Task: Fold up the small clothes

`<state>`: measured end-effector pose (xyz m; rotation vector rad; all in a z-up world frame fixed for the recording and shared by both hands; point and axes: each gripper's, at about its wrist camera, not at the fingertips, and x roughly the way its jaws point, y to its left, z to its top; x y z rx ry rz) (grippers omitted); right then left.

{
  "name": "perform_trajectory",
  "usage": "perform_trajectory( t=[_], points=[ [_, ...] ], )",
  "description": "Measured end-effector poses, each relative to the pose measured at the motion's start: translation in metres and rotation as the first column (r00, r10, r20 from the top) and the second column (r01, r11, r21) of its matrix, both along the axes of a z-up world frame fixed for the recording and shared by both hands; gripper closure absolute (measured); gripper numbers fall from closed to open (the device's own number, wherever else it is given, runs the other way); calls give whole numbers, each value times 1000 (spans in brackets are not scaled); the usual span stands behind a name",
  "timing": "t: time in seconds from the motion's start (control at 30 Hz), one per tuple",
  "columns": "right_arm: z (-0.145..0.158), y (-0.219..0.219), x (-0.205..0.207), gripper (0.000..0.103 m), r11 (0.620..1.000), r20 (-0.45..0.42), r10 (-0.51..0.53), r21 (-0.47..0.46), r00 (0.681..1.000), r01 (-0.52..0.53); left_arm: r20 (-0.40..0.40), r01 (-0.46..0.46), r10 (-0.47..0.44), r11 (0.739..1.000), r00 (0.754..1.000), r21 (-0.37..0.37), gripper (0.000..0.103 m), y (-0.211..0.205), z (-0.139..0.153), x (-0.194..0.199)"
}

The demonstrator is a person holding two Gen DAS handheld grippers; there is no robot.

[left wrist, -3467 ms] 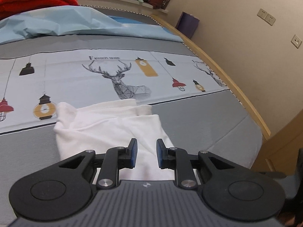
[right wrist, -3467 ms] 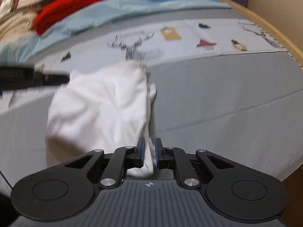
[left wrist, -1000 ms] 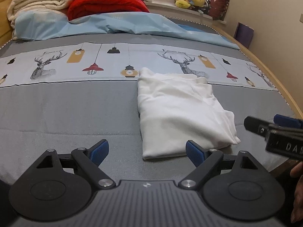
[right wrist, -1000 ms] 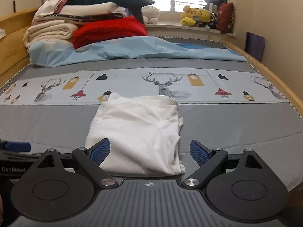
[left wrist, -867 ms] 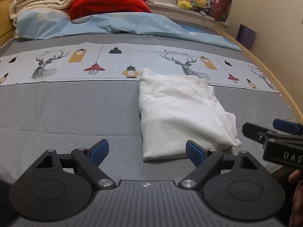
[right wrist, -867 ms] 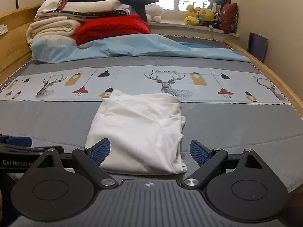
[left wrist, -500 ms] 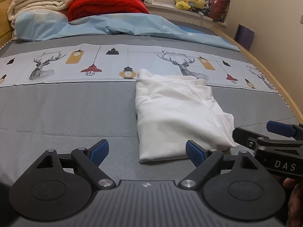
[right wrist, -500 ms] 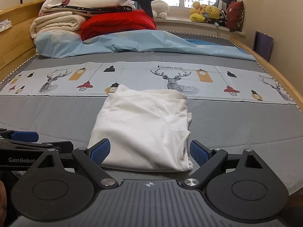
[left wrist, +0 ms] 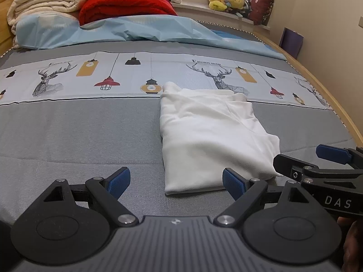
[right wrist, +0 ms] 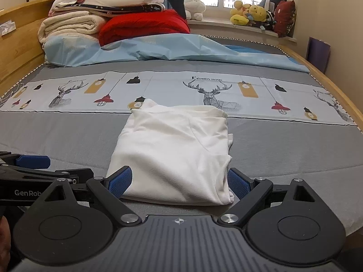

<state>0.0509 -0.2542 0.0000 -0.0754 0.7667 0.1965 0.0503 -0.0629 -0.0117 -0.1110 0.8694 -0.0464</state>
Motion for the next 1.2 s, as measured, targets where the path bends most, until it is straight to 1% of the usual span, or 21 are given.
perform_trajectory(
  t=[1.2],
  points=[
    [-7, 4, 0, 12, 1000, -13, -8, 4, 1000, 8, 1, 2, -2, 1000, 1000, 0, 12, 0, -2, 1]
  ],
)
